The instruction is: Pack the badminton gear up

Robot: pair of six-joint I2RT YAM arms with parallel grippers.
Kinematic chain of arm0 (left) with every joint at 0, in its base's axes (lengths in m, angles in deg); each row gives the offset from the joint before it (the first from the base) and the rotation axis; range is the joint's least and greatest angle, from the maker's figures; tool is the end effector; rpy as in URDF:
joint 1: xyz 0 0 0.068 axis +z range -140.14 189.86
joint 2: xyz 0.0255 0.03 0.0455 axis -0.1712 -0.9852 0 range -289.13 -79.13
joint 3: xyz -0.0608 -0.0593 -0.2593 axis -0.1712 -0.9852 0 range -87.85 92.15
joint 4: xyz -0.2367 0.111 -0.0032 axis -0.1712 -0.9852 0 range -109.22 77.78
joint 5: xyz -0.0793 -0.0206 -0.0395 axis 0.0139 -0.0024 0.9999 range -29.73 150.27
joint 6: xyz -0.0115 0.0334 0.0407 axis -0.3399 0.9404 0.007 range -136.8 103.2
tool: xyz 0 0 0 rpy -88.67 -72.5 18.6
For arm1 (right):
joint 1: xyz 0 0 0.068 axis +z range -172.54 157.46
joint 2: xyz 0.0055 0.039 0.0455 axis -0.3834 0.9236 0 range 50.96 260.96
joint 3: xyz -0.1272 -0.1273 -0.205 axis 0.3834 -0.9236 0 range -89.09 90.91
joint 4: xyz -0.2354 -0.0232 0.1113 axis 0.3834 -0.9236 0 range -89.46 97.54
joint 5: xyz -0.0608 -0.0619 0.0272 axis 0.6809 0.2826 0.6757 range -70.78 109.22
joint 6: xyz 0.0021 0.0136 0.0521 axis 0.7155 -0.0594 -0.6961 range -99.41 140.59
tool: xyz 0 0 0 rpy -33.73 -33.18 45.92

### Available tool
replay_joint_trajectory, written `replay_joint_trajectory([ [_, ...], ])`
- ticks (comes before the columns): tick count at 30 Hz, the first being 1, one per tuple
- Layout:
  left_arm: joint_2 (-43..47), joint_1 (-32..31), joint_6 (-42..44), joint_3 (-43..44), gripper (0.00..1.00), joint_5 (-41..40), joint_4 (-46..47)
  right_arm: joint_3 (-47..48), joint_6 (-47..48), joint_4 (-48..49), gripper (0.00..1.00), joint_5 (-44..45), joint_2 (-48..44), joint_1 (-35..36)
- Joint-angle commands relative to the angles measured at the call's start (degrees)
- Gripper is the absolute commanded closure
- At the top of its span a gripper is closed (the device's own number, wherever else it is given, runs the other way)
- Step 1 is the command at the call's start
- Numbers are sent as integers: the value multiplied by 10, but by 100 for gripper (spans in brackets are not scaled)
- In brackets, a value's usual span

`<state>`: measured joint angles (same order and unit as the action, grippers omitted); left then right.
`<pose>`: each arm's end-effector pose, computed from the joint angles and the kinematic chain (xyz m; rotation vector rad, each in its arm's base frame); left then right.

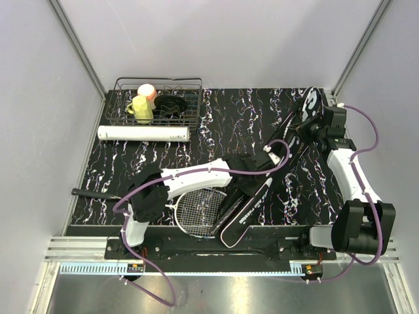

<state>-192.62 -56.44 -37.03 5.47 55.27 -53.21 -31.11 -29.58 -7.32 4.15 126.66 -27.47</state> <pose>0.1753 -0.3913 0.2316 1.0247 2.4876 -0.3884 0.2975 -0.0162 0.2936 0.8779 2.0283 0.7334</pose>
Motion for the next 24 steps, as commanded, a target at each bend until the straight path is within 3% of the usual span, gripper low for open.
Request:
replay_joint_trajectory([
  [1,25,-3,48,70,100,-21,21,-8,8,33,100,-38,-26,6],
  [7,7,1,37,107,100,-14,31,-20,-6,42,100,-59,-31,7],
  [16,-66,28,21,63,100,-22,78,-10,0,30,100,-46,-35,6],
  [19,-35,34,21,46,100,-12,70,-9,11,25,100,-34,-35,6],
  [24,46,34,24,11,63,9,72,-2,30,18,100,-17,-32,7],
])
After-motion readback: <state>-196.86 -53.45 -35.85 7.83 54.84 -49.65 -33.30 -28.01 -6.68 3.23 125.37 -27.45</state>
